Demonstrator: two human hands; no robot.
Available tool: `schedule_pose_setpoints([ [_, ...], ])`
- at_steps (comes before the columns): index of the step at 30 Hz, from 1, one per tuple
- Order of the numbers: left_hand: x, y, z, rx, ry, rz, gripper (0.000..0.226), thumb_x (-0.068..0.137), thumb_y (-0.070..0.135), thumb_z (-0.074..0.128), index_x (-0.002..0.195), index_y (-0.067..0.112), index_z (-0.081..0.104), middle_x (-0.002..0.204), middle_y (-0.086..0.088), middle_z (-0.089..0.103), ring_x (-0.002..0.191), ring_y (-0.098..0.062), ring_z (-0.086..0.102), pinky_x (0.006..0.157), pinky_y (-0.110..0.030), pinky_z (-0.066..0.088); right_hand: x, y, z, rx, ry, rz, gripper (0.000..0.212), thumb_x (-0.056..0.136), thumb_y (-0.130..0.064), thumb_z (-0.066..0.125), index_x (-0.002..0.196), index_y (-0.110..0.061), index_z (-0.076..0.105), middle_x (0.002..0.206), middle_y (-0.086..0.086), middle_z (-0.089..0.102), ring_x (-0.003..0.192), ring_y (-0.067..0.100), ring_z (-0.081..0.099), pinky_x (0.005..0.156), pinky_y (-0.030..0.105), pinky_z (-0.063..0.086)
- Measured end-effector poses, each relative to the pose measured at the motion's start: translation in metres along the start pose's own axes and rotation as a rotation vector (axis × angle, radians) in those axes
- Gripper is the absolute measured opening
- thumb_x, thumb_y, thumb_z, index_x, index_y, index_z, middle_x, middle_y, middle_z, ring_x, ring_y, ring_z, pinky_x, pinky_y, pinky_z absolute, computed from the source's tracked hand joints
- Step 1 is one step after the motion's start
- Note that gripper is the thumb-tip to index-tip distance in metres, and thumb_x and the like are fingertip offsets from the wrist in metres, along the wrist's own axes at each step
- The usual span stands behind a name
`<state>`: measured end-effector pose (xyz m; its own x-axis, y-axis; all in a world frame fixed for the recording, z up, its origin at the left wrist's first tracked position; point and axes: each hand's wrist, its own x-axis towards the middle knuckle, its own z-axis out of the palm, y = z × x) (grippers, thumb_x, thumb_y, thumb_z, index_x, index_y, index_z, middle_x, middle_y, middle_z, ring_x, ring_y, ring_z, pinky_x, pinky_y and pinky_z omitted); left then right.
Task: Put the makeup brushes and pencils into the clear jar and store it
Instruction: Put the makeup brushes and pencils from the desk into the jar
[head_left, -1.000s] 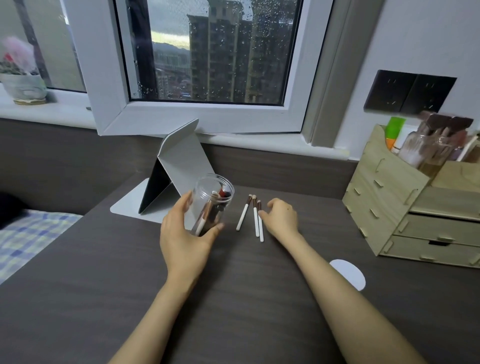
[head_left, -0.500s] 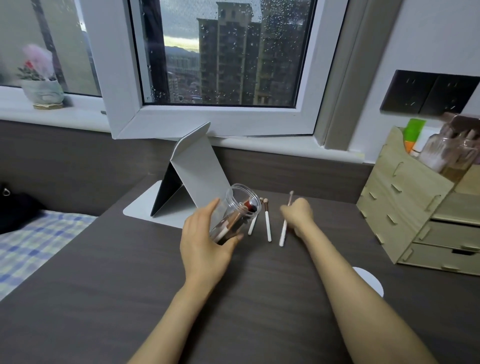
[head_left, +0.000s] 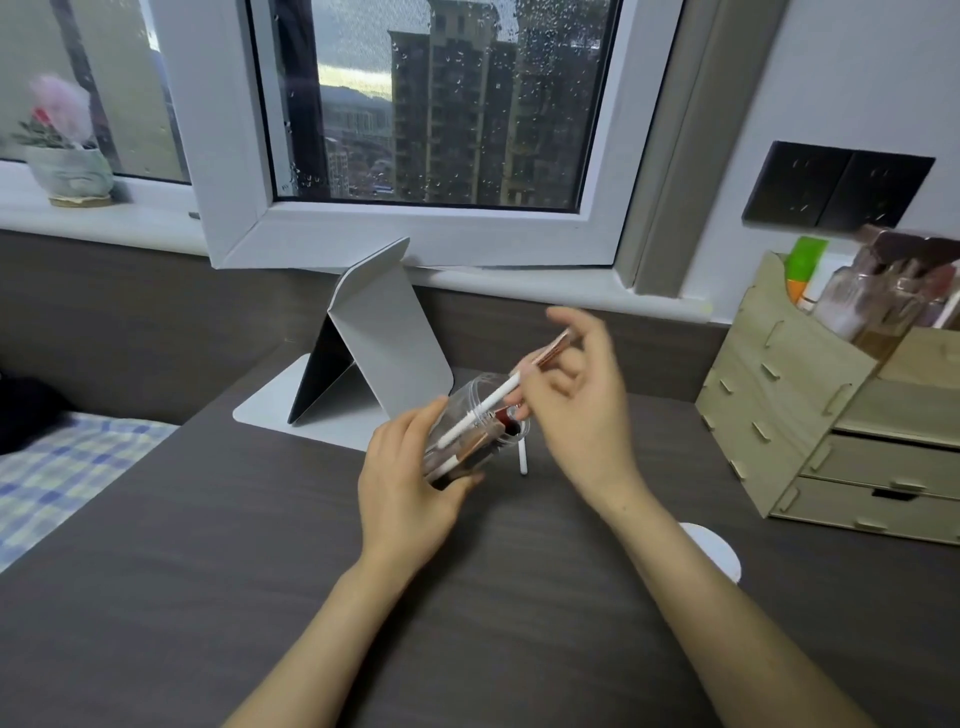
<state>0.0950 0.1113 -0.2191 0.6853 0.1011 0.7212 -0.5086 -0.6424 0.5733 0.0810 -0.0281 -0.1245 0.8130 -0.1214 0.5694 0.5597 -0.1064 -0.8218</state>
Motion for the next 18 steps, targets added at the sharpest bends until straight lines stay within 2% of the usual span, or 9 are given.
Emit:
schedule_pose_setpoints([
  [4, -0.001, -0.001, -0.001, 0.004, 0.002, 0.0, 0.082, 0.051, 0.023, 0.087, 0.122, 0.025, 0.046, 0.11, -0.004, 0.063, 0.101, -0.017, 0.048, 0.085, -0.014, 0.03, -0.013, 0.012, 0.001, -0.38, -0.111, -0.08, 0.022, 0.087, -0.011, 0.054, 0.1, -0.023, 0.067, 0.083, -0.001, 0.069, 0.07, 0.013, 0.063, 0.068, 0.026, 0.053],
  [6, -0.001, -0.001, -0.001, 0.008, -0.004, -0.001, 0.083, 0.051, 0.022, 0.088, 0.123, 0.025, 0.046, 0.11, -0.003, 0.063, 0.102, -0.017, 0.049, 0.085, -0.014, 0.03, -0.017, 0.013, -0.001, -0.546, -0.184, -0.117, 0.023, 0.087, -0.019, 0.054, 0.101, -0.02, 0.072, 0.089, -0.002, 0.072, 0.075, 0.011, 0.062, 0.072, 0.024, 0.049],
  [8, 0.0, -0.001, -0.001, 0.009, -0.004, -0.004, 0.081, 0.052, 0.024, 0.087, 0.123, 0.024, 0.047, 0.111, -0.003, 0.063, 0.102, -0.017, 0.048, 0.085, -0.014, 0.03, -0.017, 0.012, -0.005, -0.502, -0.21, -0.114, 0.024, 0.089, -0.018, 0.052, 0.103, -0.017, 0.072, 0.089, -0.005, 0.071, 0.084, 0.009, 0.062, 0.079, 0.019, 0.047],
  [9, 0.0, -0.001, -0.002, 0.006, 0.0, -0.01, 0.079, 0.052, 0.027, 0.085, 0.123, 0.023, 0.049, 0.112, -0.003, 0.063, 0.103, -0.017, 0.049, 0.086, -0.013, 0.029, -0.015, 0.012, -0.008, -0.405, -0.166, -0.088, 0.024, 0.091, -0.017, 0.051, 0.103, -0.014, 0.071, 0.086, -0.007, 0.071, 0.085, 0.008, 0.062, 0.08, 0.016, 0.046],
  [11, 0.001, -0.001, -0.003, 0.001, 0.018, -0.034, 0.076, 0.054, 0.033, 0.081, 0.123, 0.02, 0.052, 0.114, -0.002, 0.063, 0.104, -0.02, 0.05, 0.087, -0.013, 0.028, -0.002, 0.023, -0.017, -0.268, 0.032, 0.024, 0.021, 0.094, -0.011, 0.049, 0.1, -0.011, 0.069, 0.076, -0.007, 0.071, 0.076, 0.005, 0.061, 0.077, 0.016, 0.046],
  [13, 0.002, -0.002, -0.004, -0.005, 0.034, -0.07, 0.077, 0.054, 0.029, 0.085, 0.123, 0.018, 0.053, 0.117, -0.002, 0.062, 0.106, -0.022, 0.051, 0.088, -0.014, 0.027, 0.014, 0.048, -0.027, -0.359, 0.219, 0.182, 0.02, 0.092, -0.009, 0.048, 0.095, -0.011, 0.068, 0.07, -0.004, 0.07, 0.075, 0.011, 0.064, 0.081, 0.029, 0.052],
  [14, 0.003, -0.002, -0.005, -0.011, 0.043, -0.09, 0.078, 0.054, 0.025, 0.087, 0.124, 0.018, 0.053, 0.118, -0.002, 0.062, 0.107, -0.023, 0.051, 0.088, -0.014, 0.027, 0.021, 0.063, -0.03, -0.462, 0.239, 0.265, 0.018, 0.09, -0.011, 0.05, 0.096, -0.011, 0.067, 0.074, 0.0, 0.072, 0.081, 0.017, 0.066, 0.085, 0.035, 0.053],
  [16, 0.004, -0.001, -0.006, -0.027, 0.059, -0.125, 0.079, 0.053, 0.021, 0.088, 0.124, 0.017, 0.053, 0.118, -0.002, 0.062, 0.109, -0.024, 0.051, 0.088, -0.017, 0.028, 0.03, 0.089, -0.03, -0.695, 0.139, 0.419, 0.021, 0.088, -0.019, 0.056, 0.106, -0.011, 0.064, 0.096, 0.009, 0.074, 0.098, 0.027, 0.065, 0.09, 0.035, 0.049],
  [18, 0.005, -0.001, -0.006, -0.035, 0.069, -0.138, 0.079, 0.053, 0.02, 0.088, 0.124, 0.017, 0.053, 0.118, -0.002, 0.062, 0.109, -0.024, 0.051, 0.088, -0.018, 0.029, 0.033, 0.109, -0.023, -0.844, -0.005, 0.527, 0.036, 0.087, -0.028, 0.059, 0.118, -0.012, 0.057, 0.115, 0.011, 0.068, 0.113, 0.03, 0.059, 0.092, 0.034, 0.045],
])
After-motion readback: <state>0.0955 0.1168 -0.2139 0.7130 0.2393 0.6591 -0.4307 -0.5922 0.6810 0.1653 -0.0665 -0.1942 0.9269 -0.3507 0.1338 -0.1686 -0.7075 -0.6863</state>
